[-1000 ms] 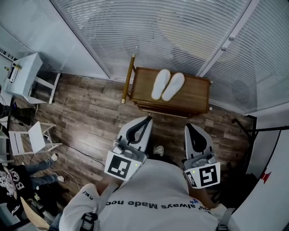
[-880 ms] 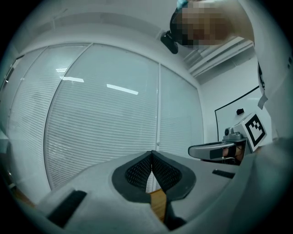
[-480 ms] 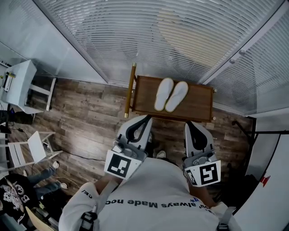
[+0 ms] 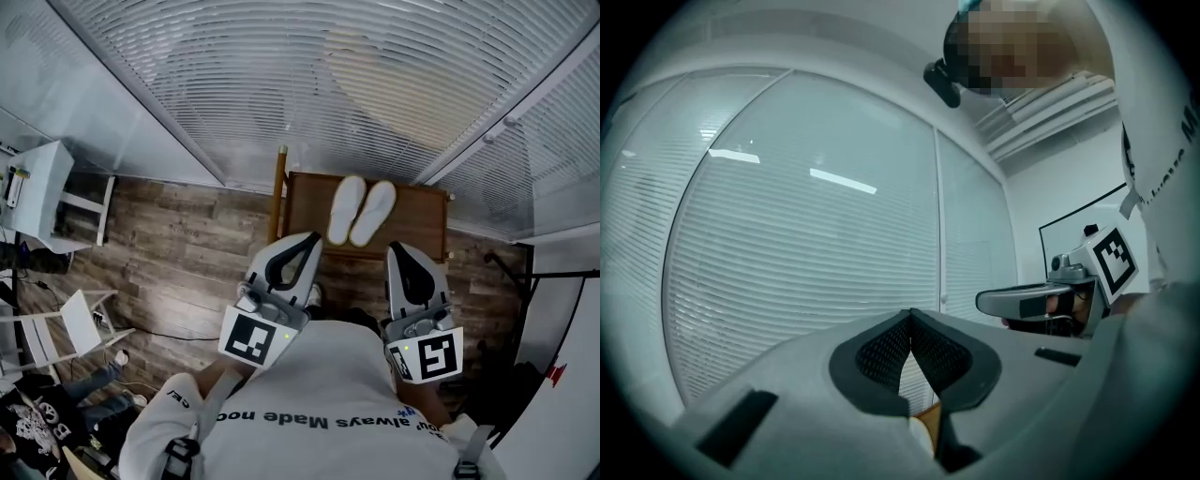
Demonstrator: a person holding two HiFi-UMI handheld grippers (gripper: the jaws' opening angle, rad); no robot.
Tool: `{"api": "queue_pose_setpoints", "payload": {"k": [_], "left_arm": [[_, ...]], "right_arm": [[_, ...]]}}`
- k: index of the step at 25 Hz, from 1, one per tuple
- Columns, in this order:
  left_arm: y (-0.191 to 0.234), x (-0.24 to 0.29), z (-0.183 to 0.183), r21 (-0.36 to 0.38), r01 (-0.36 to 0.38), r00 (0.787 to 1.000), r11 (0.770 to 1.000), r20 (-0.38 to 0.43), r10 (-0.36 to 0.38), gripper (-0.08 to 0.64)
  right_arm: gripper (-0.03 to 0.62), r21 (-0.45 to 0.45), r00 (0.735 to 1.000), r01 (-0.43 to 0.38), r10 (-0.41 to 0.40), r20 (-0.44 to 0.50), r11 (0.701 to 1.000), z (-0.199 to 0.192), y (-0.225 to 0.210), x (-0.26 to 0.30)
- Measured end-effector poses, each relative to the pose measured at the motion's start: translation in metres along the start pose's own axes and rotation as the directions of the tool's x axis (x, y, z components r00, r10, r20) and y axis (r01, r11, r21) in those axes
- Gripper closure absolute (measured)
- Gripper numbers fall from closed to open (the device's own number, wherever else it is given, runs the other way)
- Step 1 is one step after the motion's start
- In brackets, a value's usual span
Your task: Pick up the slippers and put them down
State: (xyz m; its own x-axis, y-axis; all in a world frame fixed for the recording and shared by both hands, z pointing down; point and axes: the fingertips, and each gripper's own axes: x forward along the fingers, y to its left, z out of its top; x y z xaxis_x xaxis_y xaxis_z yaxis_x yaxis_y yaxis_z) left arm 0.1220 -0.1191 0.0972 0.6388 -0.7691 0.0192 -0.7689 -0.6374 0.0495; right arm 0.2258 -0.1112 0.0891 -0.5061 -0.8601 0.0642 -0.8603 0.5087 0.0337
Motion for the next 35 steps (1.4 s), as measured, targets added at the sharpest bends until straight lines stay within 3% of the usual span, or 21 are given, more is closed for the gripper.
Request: {"api": "queue_pose_setpoints", "payload": {"k": [9,15,26,35], "left_arm": [[0.007,0.018,-0.011,-0.039,0.013,1.0,0.999,-0.004,-0.014,0.549],[0.007,0.021,-0.023,-0.027,0.02,0.999,0.999,-0.035,-0.021,0.549],[0.013,0.039,-0.065,-0.041,0.02,0.997,0.999,-0.07,-0.023,0.549],[0.014,0.065,-0.11,-0.044,0.033,0.994,0.998,-0.099,-0.037,0.548]], "right_arm": [[0.578,0.002,1.0,0.024,-0.024,-0.007,1.0,-0.006,-0.012,0.009],[0.578,0.014,0.999,0.048,-0.048,-0.022,0.999,-0.018,-0.019,0.011],[0.574,0.054,0.989,0.08,-0.073,-0.125,0.995,-0.075,-0.027,0.016],[0.52,0.075,0.971,0.111,-0.092,-0.221,0.991,-0.139,-0.046,0.029]]}}
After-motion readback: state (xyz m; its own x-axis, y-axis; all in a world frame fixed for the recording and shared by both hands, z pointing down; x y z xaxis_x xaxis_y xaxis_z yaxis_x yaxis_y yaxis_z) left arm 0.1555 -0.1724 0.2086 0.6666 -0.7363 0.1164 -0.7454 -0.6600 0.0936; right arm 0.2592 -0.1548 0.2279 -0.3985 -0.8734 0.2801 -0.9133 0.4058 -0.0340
